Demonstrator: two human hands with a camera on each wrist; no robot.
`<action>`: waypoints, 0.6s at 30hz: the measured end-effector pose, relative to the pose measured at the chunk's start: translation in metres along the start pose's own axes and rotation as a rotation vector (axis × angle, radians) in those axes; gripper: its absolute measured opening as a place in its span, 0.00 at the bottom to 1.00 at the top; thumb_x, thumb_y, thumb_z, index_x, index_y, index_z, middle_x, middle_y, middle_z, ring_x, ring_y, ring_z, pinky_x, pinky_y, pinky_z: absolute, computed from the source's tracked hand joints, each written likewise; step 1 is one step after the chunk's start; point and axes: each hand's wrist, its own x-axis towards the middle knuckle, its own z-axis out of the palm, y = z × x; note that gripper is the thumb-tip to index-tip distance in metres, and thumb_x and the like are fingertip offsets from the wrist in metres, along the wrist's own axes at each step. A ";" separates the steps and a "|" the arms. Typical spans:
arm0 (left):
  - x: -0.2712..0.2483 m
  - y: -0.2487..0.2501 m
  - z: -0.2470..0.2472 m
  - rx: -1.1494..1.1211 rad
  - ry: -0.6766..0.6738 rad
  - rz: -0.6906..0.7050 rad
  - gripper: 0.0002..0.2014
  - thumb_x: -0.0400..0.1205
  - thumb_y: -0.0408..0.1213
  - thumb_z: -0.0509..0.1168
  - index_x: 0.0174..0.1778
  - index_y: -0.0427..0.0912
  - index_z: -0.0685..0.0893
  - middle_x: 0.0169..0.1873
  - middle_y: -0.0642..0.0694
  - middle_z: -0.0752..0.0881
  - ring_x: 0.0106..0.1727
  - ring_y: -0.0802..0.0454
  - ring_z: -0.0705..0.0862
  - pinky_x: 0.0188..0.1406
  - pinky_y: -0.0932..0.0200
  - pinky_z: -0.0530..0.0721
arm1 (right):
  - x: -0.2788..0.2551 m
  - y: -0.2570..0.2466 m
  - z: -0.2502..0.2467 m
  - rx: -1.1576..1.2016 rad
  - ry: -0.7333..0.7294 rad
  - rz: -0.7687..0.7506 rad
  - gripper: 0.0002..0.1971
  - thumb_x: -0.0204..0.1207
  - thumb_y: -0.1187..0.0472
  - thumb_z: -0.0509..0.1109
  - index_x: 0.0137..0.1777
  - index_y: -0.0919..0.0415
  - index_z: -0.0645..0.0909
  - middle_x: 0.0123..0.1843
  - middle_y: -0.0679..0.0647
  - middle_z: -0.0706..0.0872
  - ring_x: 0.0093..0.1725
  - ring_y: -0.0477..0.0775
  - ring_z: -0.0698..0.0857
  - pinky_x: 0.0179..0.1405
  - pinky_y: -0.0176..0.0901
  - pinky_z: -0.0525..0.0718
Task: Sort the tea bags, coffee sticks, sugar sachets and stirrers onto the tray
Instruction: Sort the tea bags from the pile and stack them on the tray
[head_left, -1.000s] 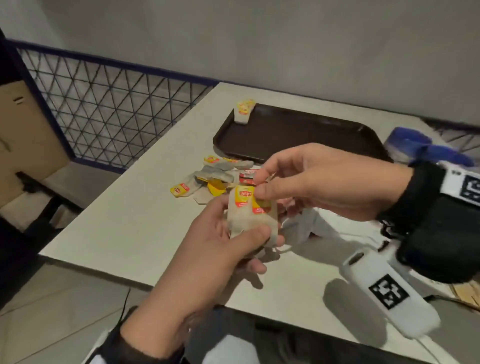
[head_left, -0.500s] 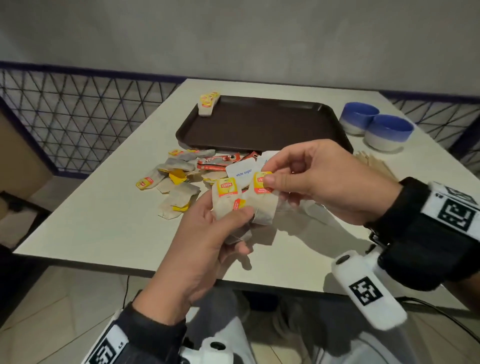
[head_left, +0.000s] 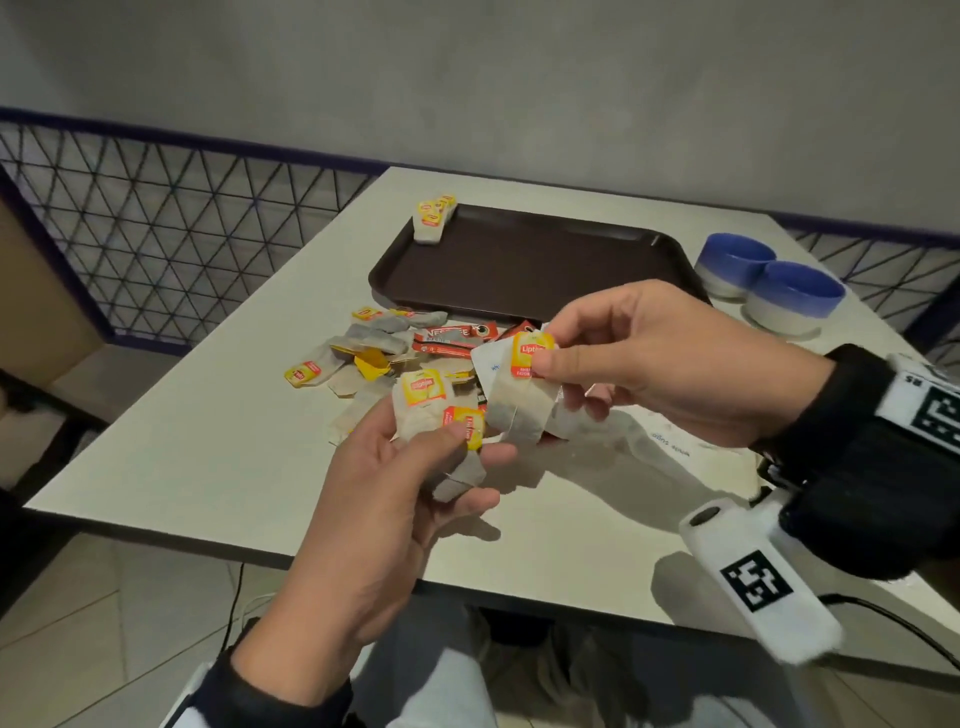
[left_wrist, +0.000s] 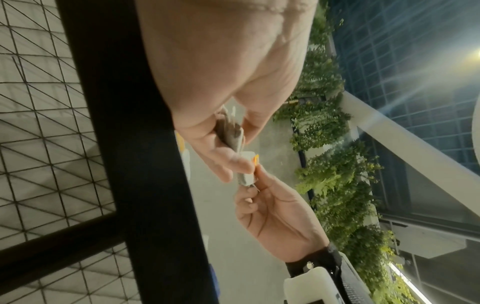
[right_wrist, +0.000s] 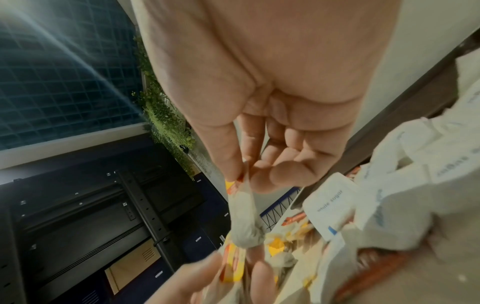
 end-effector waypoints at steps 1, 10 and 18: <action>0.000 0.004 -0.007 -0.009 0.019 0.013 0.17 0.82 0.32 0.66 0.67 0.36 0.83 0.53 0.35 0.94 0.48 0.41 0.95 0.29 0.58 0.91 | 0.005 -0.007 -0.001 -0.013 0.001 -0.004 0.10 0.75 0.63 0.79 0.52 0.68 0.90 0.45 0.63 0.92 0.37 0.53 0.84 0.34 0.44 0.82; 0.025 0.049 -0.073 0.011 0.207 0.159 0.12 0.88 0.28 0.61 0.66 0.34 0.82 0.52 0.38 0.95 0.47 0.40 0.95 0.27 0.55 0.91 | 0.126 -0.054 -0.005 -0.194 0.026 0.012 0.10 0.81 0.65 0.74 0.60 0.68 0.84 0.50 0.58 0.88 0.46 0.53 0.82 0.43 0.43 0.85; 0.033 0.061 -0.091 -0.178 0.223 0.068 0.19 0.68 0.27 0.74 0.55 0.37 0.90 0.48 0.29 0.94 0.42 0.33 0.95 0.17 0.57 0.86 | 0.279 -0.039 -0.006 -0.440 0.081 0.132 0.03 0.85 0.68 0.69 0.53 0.61 0.77 0.54 0.69 0.84 0.44 0.60 0.87 0.44 0.51 0.92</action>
